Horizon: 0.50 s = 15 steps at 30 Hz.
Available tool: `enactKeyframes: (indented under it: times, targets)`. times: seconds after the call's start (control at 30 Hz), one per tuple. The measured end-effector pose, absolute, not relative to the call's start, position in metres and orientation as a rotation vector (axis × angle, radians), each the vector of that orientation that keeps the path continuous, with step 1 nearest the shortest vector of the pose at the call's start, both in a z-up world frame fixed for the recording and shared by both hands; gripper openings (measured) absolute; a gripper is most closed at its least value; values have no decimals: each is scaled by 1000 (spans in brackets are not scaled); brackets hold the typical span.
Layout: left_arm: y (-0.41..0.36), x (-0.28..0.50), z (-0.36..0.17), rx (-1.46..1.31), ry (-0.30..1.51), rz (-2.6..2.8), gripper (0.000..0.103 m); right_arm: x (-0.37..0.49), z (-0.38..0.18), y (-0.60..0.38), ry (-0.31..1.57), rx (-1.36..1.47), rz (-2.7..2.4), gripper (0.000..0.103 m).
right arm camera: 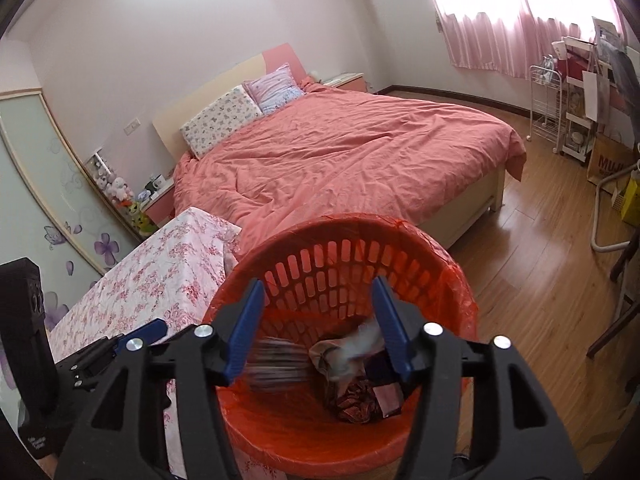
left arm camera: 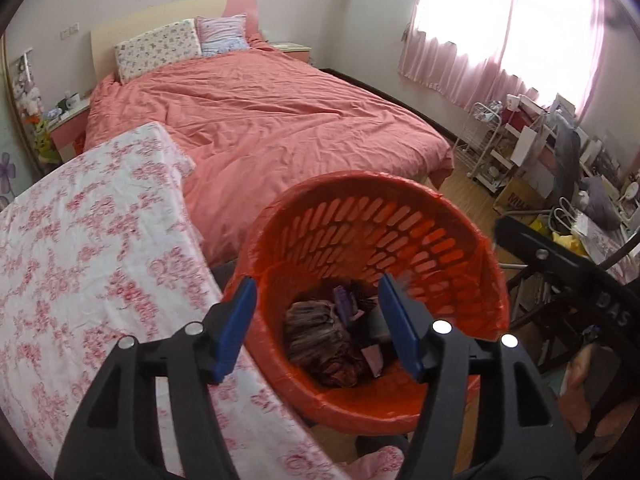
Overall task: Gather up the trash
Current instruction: 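Open both tools to drop the scrunchie and sock into the basket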
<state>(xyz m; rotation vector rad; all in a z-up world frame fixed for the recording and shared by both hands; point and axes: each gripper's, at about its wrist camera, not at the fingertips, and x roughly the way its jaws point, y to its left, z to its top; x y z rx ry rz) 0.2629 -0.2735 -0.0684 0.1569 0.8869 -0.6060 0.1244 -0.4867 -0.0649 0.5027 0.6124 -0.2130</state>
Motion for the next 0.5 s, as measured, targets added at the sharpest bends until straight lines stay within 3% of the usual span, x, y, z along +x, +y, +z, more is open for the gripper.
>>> enactKeyframes:
  times: [0.1, 0.23, 0.5]
  targets:
    - [-256, 255, -62, 155, 882, -591, 65, 110, -55, -480, 588, 470, -239, 71]
    - [-223, 231, -45, 159, 825, -553, 78, 84, -36, -462, 533, 418, -257, 87]
    - [-132, 163, -12, 130, 716, -440, 94, 33, -6, -403, 449, 283, -313, 101]
